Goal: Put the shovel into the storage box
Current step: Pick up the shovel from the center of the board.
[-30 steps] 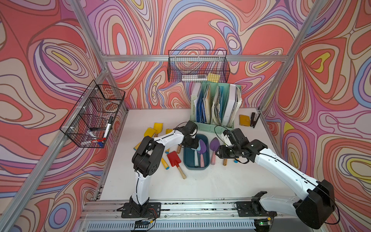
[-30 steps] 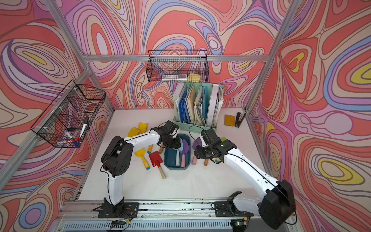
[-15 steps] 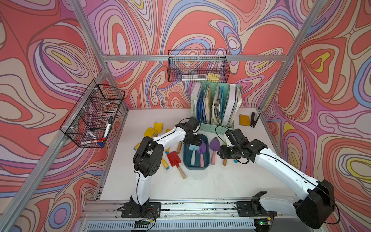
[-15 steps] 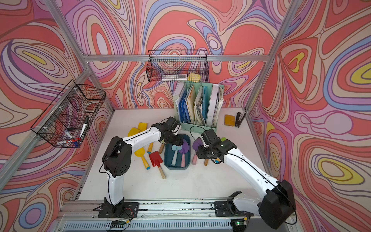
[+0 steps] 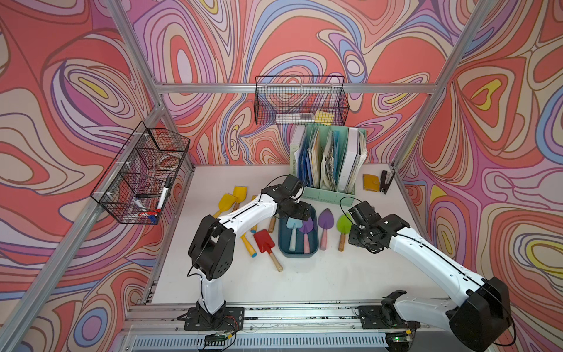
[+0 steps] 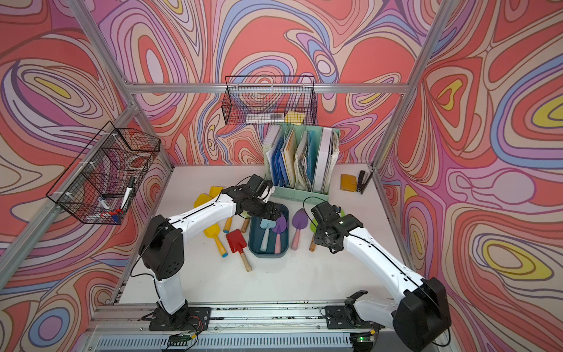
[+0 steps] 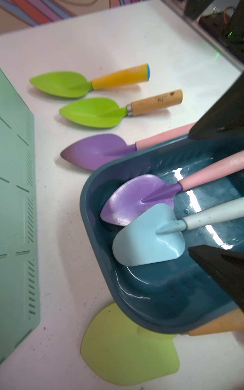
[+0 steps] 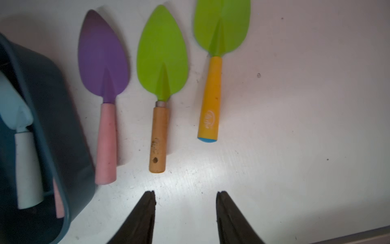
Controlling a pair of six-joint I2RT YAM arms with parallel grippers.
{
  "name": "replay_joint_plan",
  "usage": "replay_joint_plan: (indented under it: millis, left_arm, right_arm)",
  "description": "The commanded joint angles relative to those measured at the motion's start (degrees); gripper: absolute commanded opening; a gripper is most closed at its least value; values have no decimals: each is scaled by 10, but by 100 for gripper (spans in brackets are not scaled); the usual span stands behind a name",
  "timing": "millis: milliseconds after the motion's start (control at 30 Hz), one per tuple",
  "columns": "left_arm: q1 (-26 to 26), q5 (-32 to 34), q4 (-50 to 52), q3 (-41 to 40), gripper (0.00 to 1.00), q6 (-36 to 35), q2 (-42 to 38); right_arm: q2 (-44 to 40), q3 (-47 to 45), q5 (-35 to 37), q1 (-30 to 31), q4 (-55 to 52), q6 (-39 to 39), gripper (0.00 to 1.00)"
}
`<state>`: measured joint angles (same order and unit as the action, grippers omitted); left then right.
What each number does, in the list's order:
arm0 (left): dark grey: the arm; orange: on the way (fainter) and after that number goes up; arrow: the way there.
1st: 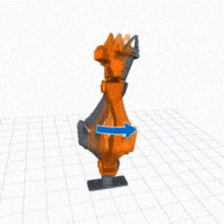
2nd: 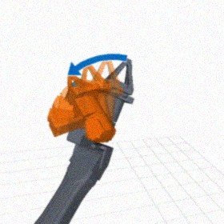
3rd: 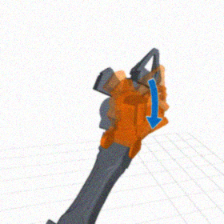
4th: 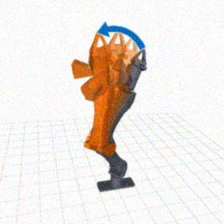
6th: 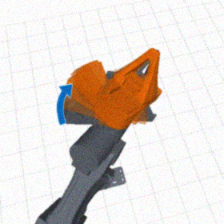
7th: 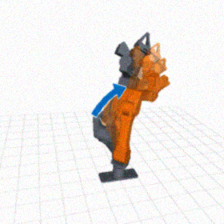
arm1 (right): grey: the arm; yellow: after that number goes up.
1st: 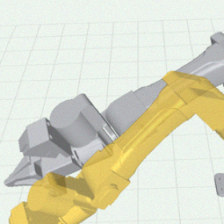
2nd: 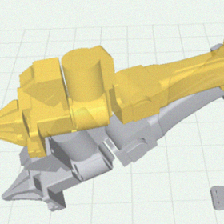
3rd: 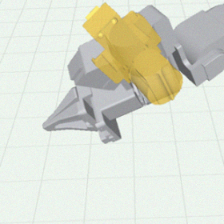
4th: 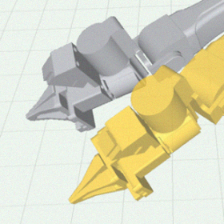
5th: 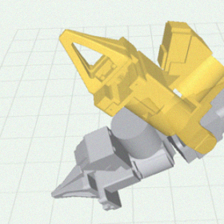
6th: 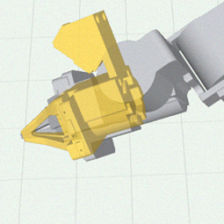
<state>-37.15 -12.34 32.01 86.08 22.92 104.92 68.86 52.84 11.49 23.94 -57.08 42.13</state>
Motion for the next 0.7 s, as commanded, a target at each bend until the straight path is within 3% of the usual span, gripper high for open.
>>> replay_joint_plan:
  millis: [0,133,667]
  left_arm:
    - [-3,-37,-44,-24,86,27,-43]
    - [-4,-68,-73,-49,86,44,-70]
    - [-10,-79,-102,-85,87,56,-95]
  right_arm:
    - [-19,-26,-13,-44,18,5,48]
    - [-3,-43,-47,-91,55,-20,48]
    - [132,-43,-53,-133,152,-49,50]
